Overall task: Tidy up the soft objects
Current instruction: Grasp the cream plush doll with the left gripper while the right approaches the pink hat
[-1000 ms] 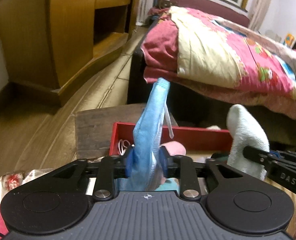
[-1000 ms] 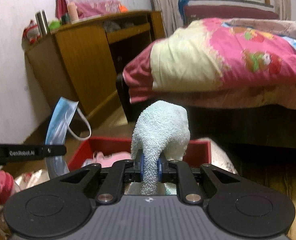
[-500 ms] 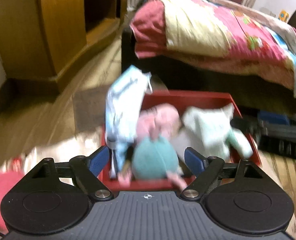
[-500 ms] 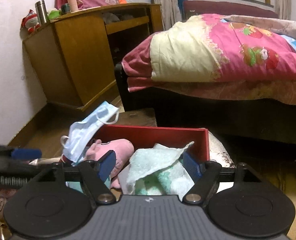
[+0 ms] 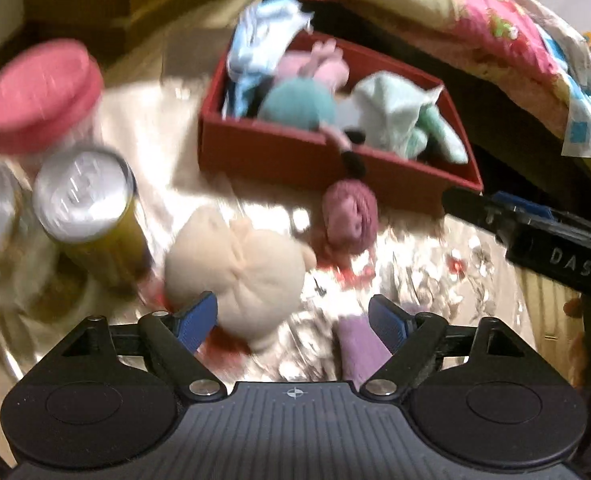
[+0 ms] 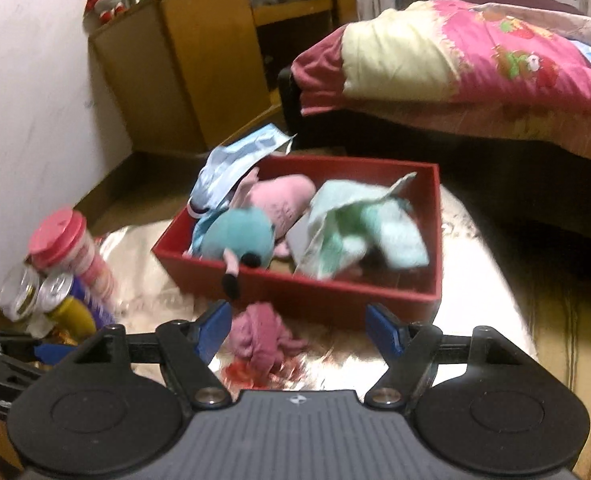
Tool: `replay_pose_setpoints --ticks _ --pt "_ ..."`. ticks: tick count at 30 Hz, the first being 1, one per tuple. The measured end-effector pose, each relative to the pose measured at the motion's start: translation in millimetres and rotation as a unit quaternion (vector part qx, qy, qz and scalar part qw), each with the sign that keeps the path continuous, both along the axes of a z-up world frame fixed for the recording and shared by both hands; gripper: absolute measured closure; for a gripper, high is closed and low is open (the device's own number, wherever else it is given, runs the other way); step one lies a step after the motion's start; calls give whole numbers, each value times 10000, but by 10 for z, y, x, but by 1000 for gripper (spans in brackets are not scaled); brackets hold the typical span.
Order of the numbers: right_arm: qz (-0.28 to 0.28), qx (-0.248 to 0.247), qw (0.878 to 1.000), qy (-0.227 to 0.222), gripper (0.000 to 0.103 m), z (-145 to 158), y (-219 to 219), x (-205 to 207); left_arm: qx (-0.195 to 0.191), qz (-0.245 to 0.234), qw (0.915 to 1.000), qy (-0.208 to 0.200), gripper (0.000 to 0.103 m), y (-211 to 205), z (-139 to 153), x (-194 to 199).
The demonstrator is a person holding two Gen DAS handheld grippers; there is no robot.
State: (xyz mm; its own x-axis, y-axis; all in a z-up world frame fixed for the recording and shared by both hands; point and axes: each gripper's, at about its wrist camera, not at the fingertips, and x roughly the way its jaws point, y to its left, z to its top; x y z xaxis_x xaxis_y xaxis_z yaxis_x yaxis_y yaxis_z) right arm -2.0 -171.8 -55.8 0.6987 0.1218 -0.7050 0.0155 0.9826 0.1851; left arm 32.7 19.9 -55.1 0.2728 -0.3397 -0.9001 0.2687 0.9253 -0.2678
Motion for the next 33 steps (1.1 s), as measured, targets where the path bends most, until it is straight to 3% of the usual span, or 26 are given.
replay_pose_setpoints --ticks 7,14,18,20,24,29,33 --pt "132 73 9998 97 57 -94 82 207 93 779 9967 214 24 69 -207 162" --pt "188 20 9990 413 57 -331 206 495 375 1108 9930 172 23 -47 -399 365" --pt "258 -12 9974 677 58 -524 279 636 341 1158 9918 424 24 -49 -575 421" --pt "346 67 9957 861 61 -610 297 703 399 1031 9929 444 25 -90 -597 399" --pt "382 217 9923 1154 91 -793 264 761 445 882 9941 440 28 -85 -593 387" --pt "375 414 9915 1171 99 -741 208 697 341 864 9943 528 30 5 -587 372" --pt "293 506 9915 1161 100 -514 74 337 309 713 9954 563 31 -11 -594 368"
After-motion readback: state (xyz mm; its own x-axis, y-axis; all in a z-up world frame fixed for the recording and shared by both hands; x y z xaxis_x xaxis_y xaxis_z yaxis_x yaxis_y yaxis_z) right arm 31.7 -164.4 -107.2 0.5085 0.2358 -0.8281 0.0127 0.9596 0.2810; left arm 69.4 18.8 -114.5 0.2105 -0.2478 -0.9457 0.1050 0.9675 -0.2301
